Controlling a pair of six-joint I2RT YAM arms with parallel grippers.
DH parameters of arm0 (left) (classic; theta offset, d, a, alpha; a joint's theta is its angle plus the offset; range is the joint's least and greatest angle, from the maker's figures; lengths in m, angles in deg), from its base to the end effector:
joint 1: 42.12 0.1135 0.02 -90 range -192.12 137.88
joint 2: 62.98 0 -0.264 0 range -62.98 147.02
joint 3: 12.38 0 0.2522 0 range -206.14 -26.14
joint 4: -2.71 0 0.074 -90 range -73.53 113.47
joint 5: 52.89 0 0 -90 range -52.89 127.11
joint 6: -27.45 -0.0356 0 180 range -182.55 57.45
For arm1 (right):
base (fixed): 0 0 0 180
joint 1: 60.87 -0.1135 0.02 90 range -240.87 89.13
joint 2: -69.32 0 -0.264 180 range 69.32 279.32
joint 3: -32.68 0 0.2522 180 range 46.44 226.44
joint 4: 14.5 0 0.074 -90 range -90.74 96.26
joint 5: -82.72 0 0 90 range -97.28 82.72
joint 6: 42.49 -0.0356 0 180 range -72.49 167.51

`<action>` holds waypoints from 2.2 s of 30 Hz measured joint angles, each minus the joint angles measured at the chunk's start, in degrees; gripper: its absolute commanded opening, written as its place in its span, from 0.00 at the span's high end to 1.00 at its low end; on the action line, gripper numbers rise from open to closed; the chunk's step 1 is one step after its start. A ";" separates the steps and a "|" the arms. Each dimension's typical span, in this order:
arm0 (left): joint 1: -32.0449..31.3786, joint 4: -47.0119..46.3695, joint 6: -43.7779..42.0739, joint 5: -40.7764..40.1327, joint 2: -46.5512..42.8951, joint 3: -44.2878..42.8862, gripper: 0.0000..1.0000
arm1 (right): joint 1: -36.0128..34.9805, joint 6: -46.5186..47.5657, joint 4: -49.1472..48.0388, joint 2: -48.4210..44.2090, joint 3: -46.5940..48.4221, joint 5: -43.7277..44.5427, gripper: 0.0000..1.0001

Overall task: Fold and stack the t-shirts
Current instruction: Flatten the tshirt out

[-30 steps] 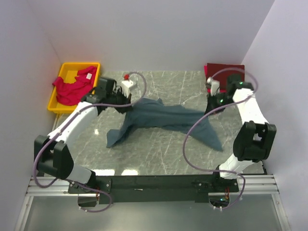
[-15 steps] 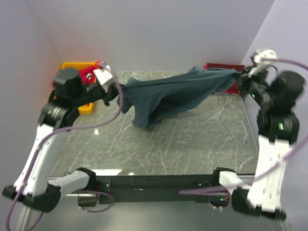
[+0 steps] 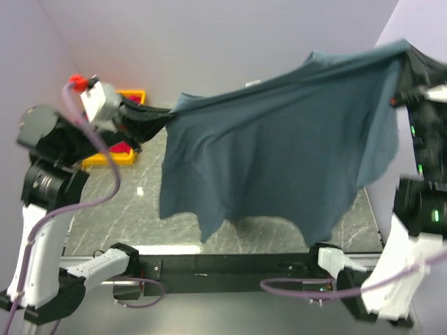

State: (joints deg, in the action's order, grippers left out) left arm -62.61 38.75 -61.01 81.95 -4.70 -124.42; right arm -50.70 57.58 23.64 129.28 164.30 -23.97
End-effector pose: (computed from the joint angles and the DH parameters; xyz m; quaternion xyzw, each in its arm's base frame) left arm 0.1081 -0.0672 0.5717 0.3935 0.4870 -0.3634 0.6898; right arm 0.0582 -0.0001 0.6411 -0.1275 0.4683 -0.0856 0.8702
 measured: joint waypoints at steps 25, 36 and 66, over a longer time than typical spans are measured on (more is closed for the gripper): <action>26.86 7.13 6.88 -28.59 28.74 28.74 0.36 | -34.14 14.29 4.87 64.08 7.23 24.13 0.36; 29.38 12.96 -9.57 -23.47 25.90 28.96 0.48 | -29.81 13.46 19.56 34.49 -24.96 15.13 0.62; 25.49 25.09 -27.28 -16.74 23.19 34.40 0.44 | -14.78 9.03 31.23 77.00 0.52 19.65 0.76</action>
State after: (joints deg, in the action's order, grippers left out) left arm -37.13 63.84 -88.29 65.21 18.49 -90.02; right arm -65.47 66.60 54.87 206.29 164.83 -4.32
